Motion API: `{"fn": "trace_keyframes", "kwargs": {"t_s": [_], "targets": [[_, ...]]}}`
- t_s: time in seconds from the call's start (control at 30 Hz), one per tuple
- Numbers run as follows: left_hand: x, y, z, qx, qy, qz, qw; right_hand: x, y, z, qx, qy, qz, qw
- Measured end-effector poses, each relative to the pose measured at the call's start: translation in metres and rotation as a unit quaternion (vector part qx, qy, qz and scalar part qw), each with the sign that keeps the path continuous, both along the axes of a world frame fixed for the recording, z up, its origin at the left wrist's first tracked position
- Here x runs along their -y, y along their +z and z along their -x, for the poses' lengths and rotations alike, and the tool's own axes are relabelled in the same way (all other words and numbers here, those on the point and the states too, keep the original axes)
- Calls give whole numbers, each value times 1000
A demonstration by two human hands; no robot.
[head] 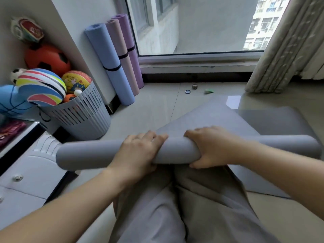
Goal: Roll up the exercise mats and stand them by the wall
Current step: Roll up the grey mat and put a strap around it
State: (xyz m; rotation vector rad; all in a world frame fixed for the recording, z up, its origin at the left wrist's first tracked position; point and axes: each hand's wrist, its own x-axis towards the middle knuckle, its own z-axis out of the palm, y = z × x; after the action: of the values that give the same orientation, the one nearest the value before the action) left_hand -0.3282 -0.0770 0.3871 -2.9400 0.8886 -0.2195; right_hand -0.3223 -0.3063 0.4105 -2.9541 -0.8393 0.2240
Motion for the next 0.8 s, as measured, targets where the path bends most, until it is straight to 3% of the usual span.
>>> {"fn": "trace_keyframes", "kwargs": {"t_s": [0.17,0.3,0.43,0.6,0.73,0.8], "targets": [[2,48,3,14,23,13,1000,-3,45,-8,12,15,-1,1000],[-1,51,42,-7,-35,-6,999,7,54,31,-34,51,22,998],[9,33,60,-94,-28,-69,993,7,30,50,-137,59,22,989],[15,10,52,-222,-25,-65,973,10,3,48,-212,34,13,977],[10,12,41,-299,-39,-23,953,9,2,69,-43,81,93,991],[9,13,36,-345,-38,10,938,1,-2,81,-4,82,101,991]]}}
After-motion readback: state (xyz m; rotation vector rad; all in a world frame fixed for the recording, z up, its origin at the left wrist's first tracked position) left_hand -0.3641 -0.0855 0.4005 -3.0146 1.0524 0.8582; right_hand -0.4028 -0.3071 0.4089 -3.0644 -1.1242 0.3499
